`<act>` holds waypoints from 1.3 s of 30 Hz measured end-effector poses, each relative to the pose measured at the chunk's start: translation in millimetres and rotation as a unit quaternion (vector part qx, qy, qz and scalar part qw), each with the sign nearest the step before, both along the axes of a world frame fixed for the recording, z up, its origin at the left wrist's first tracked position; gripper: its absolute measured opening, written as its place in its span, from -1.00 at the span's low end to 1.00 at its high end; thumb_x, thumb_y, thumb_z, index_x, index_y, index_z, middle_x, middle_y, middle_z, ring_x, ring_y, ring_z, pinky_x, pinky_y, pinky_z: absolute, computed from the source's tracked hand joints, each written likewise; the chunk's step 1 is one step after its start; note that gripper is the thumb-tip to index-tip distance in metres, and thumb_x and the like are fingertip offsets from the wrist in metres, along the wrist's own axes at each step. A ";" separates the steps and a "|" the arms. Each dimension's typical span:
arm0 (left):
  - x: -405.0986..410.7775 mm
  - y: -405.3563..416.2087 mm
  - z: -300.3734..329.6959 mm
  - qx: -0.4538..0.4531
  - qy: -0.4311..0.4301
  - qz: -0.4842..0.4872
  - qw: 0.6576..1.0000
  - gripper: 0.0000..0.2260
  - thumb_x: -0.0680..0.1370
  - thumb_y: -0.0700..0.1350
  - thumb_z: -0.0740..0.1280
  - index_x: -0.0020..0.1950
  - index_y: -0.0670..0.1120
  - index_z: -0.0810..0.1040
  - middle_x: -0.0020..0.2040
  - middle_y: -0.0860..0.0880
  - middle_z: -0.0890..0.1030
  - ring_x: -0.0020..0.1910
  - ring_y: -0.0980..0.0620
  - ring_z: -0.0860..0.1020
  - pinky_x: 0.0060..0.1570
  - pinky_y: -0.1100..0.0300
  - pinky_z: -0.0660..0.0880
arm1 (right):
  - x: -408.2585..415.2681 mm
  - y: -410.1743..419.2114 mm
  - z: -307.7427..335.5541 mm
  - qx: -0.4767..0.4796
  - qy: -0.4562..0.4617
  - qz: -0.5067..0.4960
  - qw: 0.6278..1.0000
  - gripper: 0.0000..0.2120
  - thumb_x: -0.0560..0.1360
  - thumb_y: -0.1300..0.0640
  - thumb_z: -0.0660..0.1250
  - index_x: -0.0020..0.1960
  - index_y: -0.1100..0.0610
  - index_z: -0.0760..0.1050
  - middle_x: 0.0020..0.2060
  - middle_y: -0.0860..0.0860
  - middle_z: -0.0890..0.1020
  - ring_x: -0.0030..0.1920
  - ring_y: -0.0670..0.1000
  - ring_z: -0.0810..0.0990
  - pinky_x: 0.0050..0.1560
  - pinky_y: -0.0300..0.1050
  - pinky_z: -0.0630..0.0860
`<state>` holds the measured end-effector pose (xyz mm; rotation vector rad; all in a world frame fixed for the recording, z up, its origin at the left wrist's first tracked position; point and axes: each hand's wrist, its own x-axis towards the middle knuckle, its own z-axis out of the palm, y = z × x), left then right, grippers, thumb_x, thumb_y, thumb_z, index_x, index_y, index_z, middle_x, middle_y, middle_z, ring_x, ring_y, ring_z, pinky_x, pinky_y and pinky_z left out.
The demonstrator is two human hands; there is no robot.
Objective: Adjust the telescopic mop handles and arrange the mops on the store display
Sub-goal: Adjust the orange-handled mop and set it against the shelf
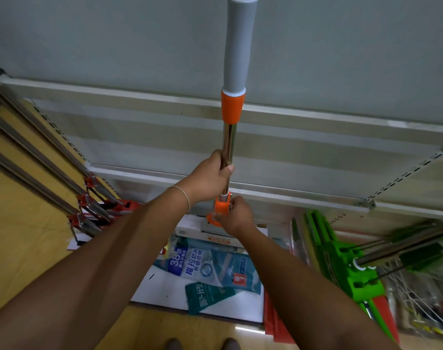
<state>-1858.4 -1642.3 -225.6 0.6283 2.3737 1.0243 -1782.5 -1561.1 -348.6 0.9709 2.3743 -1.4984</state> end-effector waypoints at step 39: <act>155.5 -26.0 171.4 0.100 0.186 -0.055 0.976 -0.58 0.62 0.01 0.22 0.45 -0.11 0.31 0.32 -0.19 0.50 0.31 -0.13 0.49 0.33 -0.01 0.39 | 166.2 74.9 295.1 0.296 0.163 -0.011 0.941 -0.36 0.53 -0.11 0.35 0.48 0.15 0.26 0.31 0.20 0.53 0.26 0.19 0.55 0.30 0.10 0.46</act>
